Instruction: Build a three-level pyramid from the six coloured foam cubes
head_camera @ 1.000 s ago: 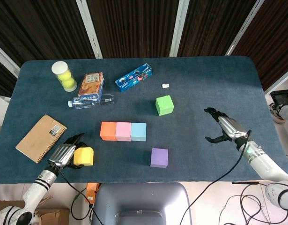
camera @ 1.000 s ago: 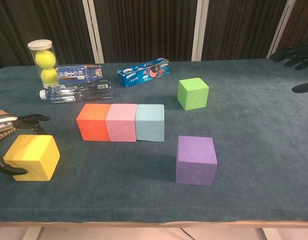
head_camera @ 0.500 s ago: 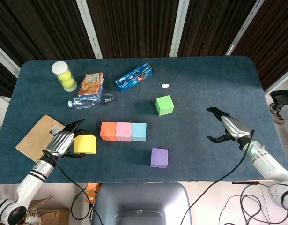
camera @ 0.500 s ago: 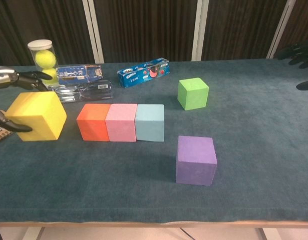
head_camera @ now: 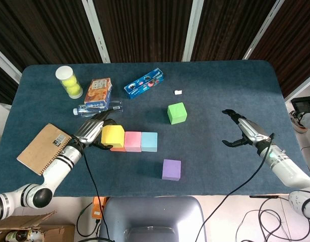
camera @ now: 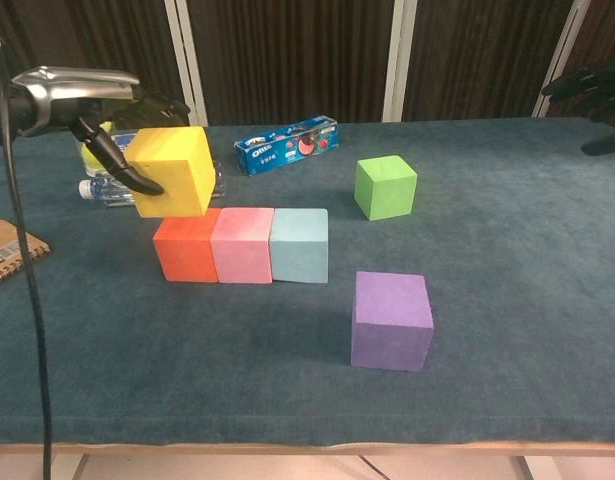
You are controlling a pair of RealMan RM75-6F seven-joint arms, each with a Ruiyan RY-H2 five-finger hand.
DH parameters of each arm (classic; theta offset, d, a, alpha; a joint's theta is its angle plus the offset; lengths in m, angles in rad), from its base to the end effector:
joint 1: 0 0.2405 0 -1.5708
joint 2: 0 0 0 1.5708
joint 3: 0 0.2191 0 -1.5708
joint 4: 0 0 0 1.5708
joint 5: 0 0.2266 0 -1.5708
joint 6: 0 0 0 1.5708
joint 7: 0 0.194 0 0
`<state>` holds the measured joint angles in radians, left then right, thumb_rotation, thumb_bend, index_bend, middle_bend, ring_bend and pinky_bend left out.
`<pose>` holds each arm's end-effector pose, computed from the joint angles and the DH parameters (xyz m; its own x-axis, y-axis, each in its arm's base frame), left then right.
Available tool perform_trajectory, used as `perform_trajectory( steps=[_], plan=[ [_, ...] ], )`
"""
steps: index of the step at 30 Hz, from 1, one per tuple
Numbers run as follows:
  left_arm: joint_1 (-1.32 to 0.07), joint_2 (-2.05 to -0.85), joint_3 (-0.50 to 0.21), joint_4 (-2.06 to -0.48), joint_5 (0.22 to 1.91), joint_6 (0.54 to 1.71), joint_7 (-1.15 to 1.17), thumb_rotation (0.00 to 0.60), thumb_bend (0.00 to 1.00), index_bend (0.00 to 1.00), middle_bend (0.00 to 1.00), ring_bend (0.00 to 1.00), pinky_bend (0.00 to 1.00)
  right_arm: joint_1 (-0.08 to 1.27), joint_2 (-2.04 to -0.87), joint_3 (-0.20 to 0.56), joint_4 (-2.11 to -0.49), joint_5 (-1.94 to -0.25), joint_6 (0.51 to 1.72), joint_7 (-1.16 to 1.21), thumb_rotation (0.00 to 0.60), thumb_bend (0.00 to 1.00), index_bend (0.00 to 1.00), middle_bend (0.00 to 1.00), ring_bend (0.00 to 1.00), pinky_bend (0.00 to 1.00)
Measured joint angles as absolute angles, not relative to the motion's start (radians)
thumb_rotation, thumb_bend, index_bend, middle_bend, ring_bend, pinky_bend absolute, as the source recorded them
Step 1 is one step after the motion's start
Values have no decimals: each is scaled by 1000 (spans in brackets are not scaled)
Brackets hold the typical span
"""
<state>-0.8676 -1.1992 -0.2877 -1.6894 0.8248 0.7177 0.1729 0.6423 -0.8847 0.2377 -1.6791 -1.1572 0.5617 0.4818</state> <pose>-0.0858 0.4070 0.0202 0.2614 0.4103 0.8737 0.9510 -0.2643 -0.1604 -0.2071 -0.3853 0.1004 0.0101 -0.4850 0.8744 -0.9993 0.0277 0.0269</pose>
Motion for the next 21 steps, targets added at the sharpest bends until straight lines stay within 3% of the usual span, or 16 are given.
perform_trajectory(
  steps=[7,21],
  plan=[
    [-974,-1254,-272,-1621,683,700,228,600,254,490,17,0,101,651,-874,256,-1648,-1150,520,545,600,204,0,0,0,0],
    [-1036,-1305,-219,-1562,616,700,250,600,256,490,17,0,97,648,-872,271,-1616,-1201,488,614,600,203,0,0,0,0]
  ],
)
